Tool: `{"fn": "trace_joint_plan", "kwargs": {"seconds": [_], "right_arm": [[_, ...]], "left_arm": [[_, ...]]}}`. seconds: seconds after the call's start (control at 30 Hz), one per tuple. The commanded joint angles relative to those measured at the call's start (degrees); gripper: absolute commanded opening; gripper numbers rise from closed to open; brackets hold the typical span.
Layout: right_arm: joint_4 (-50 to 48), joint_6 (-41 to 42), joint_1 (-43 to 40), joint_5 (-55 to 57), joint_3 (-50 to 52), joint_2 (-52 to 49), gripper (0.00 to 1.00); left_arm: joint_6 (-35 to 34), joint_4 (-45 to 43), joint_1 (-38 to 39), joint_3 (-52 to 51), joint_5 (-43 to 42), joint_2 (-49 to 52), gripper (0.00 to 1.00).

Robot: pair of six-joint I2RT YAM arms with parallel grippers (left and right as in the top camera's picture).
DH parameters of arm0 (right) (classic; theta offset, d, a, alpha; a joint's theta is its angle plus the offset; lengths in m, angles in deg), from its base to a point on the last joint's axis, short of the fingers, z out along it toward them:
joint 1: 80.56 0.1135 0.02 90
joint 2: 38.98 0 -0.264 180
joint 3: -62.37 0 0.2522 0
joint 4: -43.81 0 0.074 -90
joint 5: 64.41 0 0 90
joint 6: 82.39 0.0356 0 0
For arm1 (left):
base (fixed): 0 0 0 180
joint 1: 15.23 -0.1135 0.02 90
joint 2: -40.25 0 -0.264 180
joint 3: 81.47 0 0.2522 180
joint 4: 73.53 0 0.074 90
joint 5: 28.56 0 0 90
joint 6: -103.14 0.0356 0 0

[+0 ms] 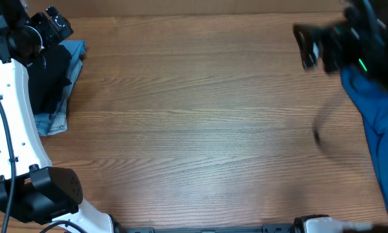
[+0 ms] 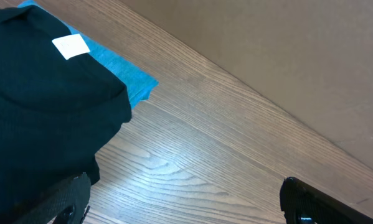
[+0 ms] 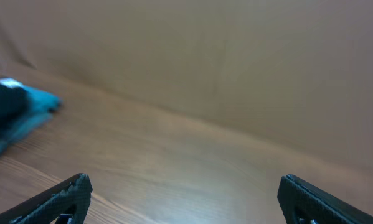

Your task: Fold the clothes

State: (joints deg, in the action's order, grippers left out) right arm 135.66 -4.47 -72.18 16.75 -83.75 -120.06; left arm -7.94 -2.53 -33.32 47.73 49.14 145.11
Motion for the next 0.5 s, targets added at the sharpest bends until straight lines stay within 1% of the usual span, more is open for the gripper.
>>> {"fn": "trace_joint_plan", "kwargs": {"seconds": [0.0,0.07,0.17,0.3,0.47], "right_arm": [[0.0,-0.4,4.5,0.3,1.0,9.5,1.00],[-0.1,-0.4,5.6,0.9,4.4,16.1,1.00],[-0.4,-0.4,6.1,0.9,14.6,27.8,1.00],[-2.7,-0.4,6.1,0.9,33.7,44.7,1.00],[-6.6,-0.4,6.1,0.9,51.7,57.5,1.00]], "left_arm": [[-0.8,-0.1,0.1,-0.1,-0.8,0.1,1.00],[-0.8,-0.1,0.1,-0.1,-0.8,0.1,1.00],[-0.8,-0.1,0.1,-0.1,-0.8,0.1,1.00],[-0.8,-0.1,0.1,-0.1,-0.8,0.1,1.00],[-0.8,-0.1,0.1,-0.1,-0.8,0.1,1.00]]}}
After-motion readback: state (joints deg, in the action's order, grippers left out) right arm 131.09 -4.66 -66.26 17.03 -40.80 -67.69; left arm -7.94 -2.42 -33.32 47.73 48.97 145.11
